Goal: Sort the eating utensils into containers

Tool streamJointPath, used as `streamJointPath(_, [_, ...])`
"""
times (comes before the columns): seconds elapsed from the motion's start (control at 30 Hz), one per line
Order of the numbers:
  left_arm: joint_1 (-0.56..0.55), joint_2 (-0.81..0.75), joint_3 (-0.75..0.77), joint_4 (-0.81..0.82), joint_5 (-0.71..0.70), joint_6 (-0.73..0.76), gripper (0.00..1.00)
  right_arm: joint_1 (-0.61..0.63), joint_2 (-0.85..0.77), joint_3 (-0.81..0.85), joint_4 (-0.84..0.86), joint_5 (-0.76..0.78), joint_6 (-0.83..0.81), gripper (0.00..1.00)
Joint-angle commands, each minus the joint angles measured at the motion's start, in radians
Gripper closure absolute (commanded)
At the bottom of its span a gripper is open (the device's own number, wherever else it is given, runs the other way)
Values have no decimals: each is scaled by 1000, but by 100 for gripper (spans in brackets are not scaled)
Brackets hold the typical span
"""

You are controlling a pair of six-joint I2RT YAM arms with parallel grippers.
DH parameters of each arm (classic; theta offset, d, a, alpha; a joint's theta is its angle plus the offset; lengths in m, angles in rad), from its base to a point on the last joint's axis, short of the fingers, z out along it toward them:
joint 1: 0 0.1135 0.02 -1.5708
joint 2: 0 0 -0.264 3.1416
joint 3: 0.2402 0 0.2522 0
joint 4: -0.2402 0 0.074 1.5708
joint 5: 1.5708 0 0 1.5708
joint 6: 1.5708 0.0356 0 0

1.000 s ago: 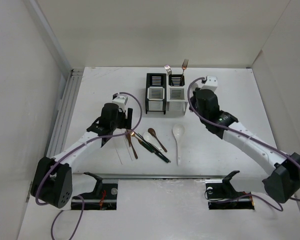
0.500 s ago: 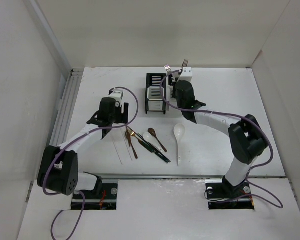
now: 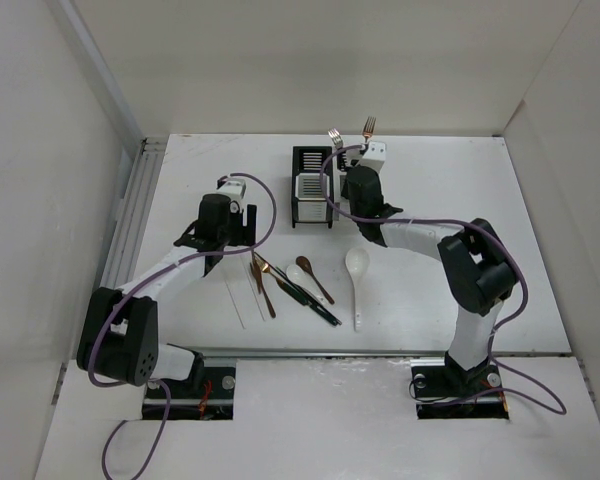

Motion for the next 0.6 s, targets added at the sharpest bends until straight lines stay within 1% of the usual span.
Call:
streamJointPath(0.0, [3, -8, 39, 29, 11, 8, 27, -6, -4, -1, 47, -19, 39, 98])
streamJointPath(0.1, [3, -8, 39, 29, 11, 8, 27, -6, -14, -19, 35, -19, 48, 87])
streamJointPath(0.2, [3, -8, 39, 29, 11, 8, 27, -6, -39, -42, 22, -19, 48, 65])
streamJointPath(0.23, [3, -8, 39, 29, 11, 8, 27, -6, -53, -42, 22, -28, 48, 54])
streamJointPath(0.27, [3, -8, 39, 29, 11, 8, 27, -6, -66, -56, 22, -29, 48, 50])
streamJointPath(0.37, [3, -8, 39, 29, 11, 8, 27, 3, -102, -79, 22, -38, 58, 43])
streamJointPath(0.43, [3, -8, 39, 29, 21, 17, 27, 12, -125, -90, 22, -26, 58, 42])
streamJointPath(0.57, [3, -18, 39, 29, 30, 17, 27, 30, -194, -81, 22, -13, 19, 36])
